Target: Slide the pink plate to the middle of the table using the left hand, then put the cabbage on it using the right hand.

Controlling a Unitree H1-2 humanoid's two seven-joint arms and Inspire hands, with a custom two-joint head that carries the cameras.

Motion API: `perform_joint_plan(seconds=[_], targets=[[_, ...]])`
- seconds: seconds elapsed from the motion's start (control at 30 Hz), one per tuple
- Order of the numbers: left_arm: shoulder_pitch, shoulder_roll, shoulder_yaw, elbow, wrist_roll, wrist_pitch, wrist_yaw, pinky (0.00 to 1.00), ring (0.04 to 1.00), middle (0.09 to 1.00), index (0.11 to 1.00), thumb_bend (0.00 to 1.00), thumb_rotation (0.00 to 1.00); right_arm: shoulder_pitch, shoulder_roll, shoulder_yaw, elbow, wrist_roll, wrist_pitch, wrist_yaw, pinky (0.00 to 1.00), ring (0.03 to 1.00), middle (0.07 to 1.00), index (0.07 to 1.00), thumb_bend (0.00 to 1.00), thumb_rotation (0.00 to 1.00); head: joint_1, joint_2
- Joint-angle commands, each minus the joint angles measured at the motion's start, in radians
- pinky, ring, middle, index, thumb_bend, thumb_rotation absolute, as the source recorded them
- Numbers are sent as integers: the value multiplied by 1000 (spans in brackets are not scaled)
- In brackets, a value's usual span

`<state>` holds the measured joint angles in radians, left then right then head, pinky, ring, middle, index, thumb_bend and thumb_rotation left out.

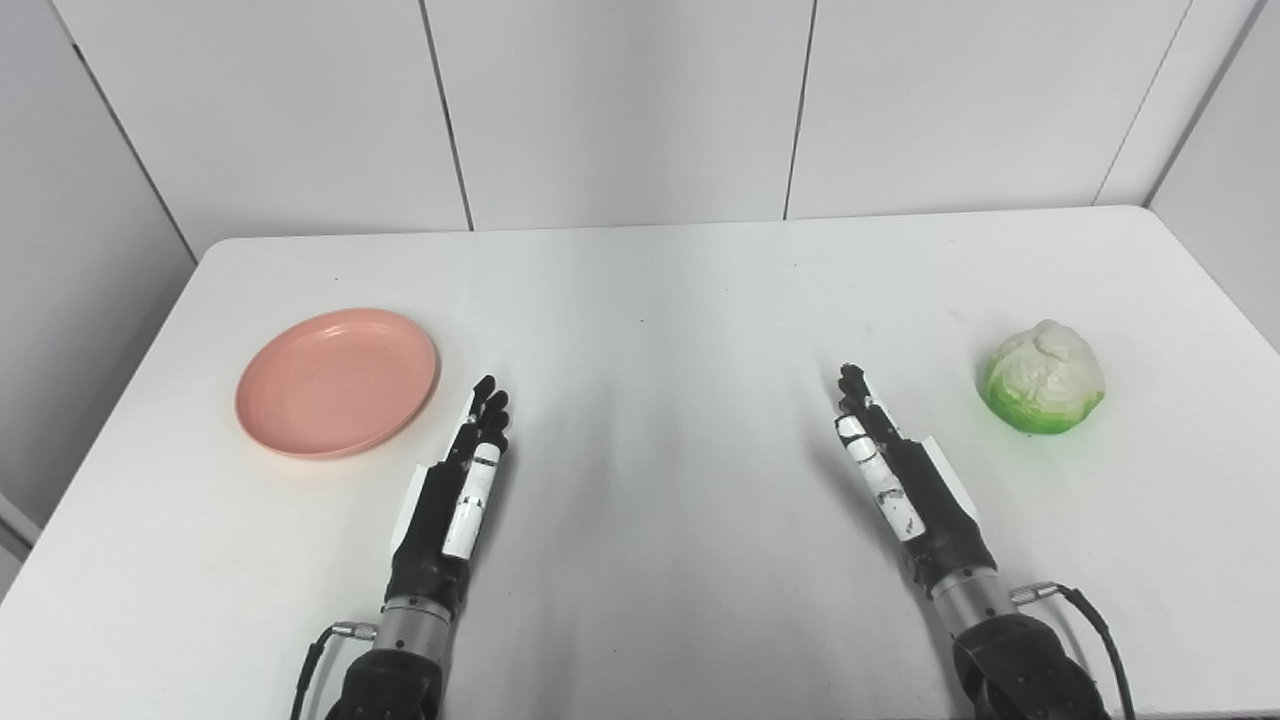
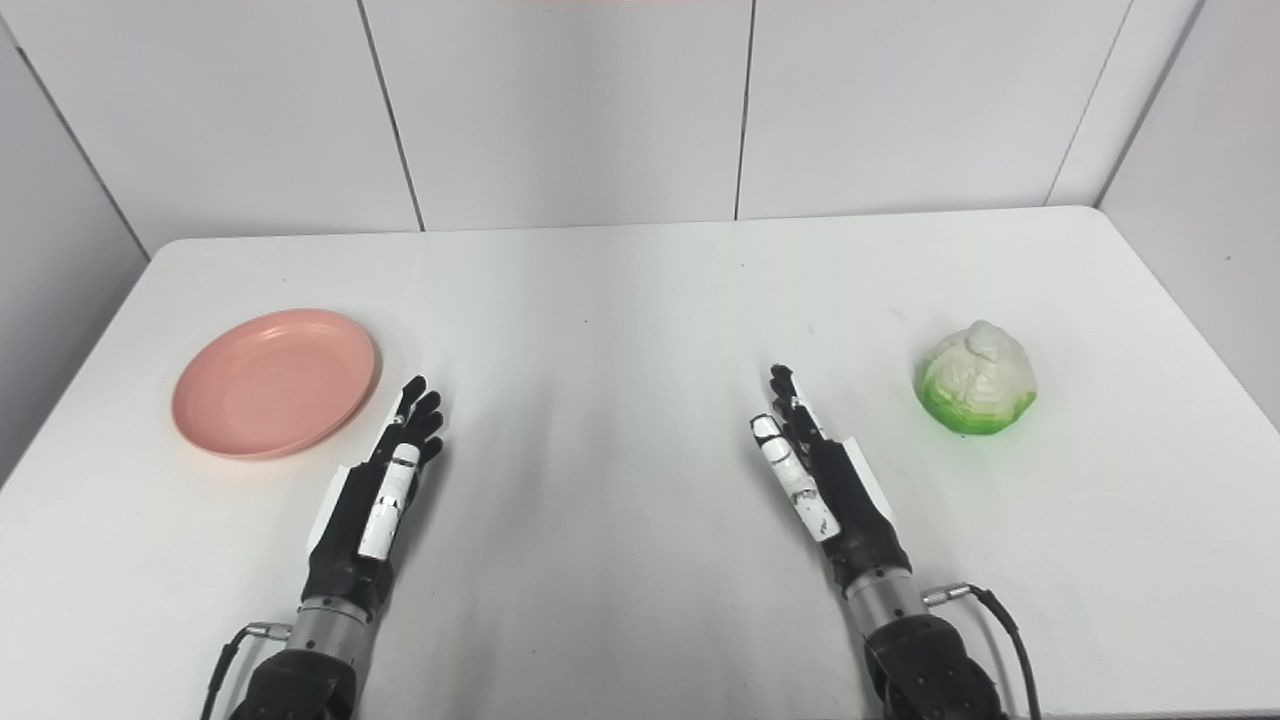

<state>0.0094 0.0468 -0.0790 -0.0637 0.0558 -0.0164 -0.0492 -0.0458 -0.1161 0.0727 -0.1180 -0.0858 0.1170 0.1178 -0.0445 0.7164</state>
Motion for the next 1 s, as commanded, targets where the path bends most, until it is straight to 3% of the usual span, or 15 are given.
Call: perform_joint_plan(seconds=[0.0,0.13,0.27,0.33,0.6,0.83,0.97], targets=[[-6,-4,-6,1,-1,6,-7,953,973,976,964,292,1000,-16,-3,5,-3,8,-19,9,1000,1000,1000,1000,325,1000,1,0],[-6,-4,-6,2,-2,8,-9,956,972,976,966,292,1000,-14,-2,4,-7,10,-12,9,1000,1000,1000,1000,321,1000,9,-5],[-10,-10,-9,29,8,-15,0,952,967,970,962,288,1000,-15,-8,0,5,12,-29,9,1000,1000,1000,1000,306,1000,72,-18],[-13,-20,-20,39,32,-18,10,954,967,968,963,286,1000,-16,-17,-9,12,26,-30,17,1000,1000,1000,1000,289,1000,169,-41],[-57,-68,-41,214,105,-140,70,949,969,971,956,373,1000,-15,-52,-36,45,97,-65,51,1000,1000,1000,1000,217,1000,373,-137],[-99,-93,-33,363,108,-244,92,948,966,965,955,426,1000,-26,-66,-42,99,113,-135,62,1000,1000,1000,1000,128,1000,442,-201],[-112,-98,-30,409,126,-280,107,946,962,960,954,457,1000,-25,-63,-43,98,118,-141,64,1000,1000,1000,1000,97,1000,444,-213]])
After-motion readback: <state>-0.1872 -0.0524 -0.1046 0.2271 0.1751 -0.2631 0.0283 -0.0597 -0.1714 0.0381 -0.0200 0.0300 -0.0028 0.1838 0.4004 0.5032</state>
